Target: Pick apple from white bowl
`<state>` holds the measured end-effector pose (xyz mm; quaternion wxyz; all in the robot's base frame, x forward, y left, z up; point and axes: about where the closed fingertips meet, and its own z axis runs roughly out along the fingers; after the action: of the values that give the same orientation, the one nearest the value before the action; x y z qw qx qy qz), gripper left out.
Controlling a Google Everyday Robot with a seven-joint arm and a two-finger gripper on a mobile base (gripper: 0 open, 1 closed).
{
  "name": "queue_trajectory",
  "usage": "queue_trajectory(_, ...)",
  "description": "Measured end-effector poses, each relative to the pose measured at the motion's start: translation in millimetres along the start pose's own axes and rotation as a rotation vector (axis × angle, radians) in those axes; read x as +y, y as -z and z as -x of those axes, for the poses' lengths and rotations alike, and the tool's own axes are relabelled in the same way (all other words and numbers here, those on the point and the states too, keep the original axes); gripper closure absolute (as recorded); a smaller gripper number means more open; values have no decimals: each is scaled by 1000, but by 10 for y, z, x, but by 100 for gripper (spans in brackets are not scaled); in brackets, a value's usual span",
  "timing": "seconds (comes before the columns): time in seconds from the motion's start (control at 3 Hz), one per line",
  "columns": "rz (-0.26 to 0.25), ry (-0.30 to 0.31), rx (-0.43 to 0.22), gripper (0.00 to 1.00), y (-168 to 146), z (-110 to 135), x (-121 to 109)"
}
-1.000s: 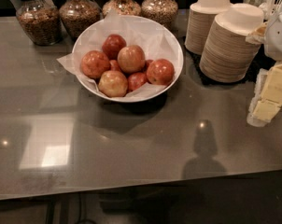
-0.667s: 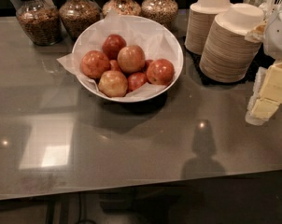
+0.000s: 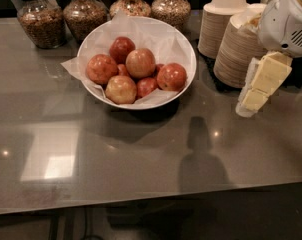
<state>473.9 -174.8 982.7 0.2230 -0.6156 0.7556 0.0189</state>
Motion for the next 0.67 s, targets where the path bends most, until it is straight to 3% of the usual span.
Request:
queue_trajectory(0.33,0,0,0,0,0,0,0)
queue_trajectory(0.67,-9,-8,-43,0,-66,68,-76)
